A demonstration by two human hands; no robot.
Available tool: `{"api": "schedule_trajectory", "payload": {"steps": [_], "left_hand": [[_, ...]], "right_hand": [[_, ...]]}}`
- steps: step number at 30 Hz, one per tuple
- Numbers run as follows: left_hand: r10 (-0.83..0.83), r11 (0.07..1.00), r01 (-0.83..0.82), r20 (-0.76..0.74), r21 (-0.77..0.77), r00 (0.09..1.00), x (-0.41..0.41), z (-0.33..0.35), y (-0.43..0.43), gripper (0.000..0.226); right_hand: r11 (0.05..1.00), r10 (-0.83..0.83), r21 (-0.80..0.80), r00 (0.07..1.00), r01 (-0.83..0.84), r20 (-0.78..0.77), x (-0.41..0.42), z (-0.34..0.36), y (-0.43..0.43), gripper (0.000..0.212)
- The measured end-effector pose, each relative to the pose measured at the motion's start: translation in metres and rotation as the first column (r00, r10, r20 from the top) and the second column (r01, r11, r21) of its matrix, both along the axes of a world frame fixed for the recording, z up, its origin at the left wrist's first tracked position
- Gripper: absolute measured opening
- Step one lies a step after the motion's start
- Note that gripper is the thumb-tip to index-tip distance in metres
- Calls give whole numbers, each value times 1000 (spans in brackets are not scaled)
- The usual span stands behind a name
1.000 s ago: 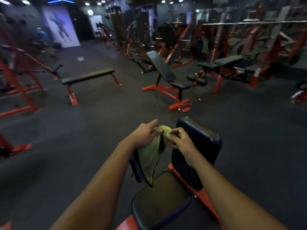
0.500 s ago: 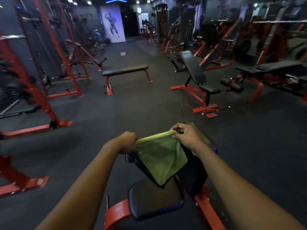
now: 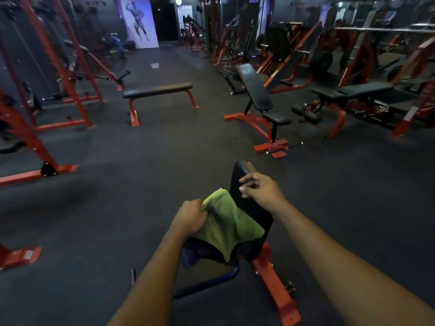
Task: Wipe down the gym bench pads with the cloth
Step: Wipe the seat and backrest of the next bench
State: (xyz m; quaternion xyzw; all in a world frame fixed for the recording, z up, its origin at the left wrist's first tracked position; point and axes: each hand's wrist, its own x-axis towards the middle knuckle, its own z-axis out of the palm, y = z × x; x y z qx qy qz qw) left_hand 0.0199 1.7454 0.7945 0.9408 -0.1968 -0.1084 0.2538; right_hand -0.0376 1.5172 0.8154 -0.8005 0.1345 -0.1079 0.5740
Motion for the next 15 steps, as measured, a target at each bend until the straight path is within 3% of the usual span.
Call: {"api": "schedule_trajectory", "payload": {"steps": [3, 8, 11, 13, 15], "left_hand": [[215, 975, -210, -68, 74, 974, 12, -7, -10, 32], [342, 938, -330, -142, 103, 929, 26, -22, -66, 43], [281, 953, -296, -167, -66, 945, 27, -36, -125, 31], [202, 940, -238, -164, -243, 966, 20, -61, -166, 41], [173, 843, -236, -171, -484, 970, 8, -92, -195, 47]], "right_hand": [[988, -156, -1, 980, 158, -122, 5, -11, -45, 9], [983, -169, -104, 957, 148, -237, 43, -48, -112, 9], [991, -73, -125, 966, 43, -250, 76, -68, -138, 21], [989, 35, -130, 973, -66, -228, 97, -83, -153, 30], [986, 111, -104, 976, -133, -189, 108, -94, -157, 32]]}}
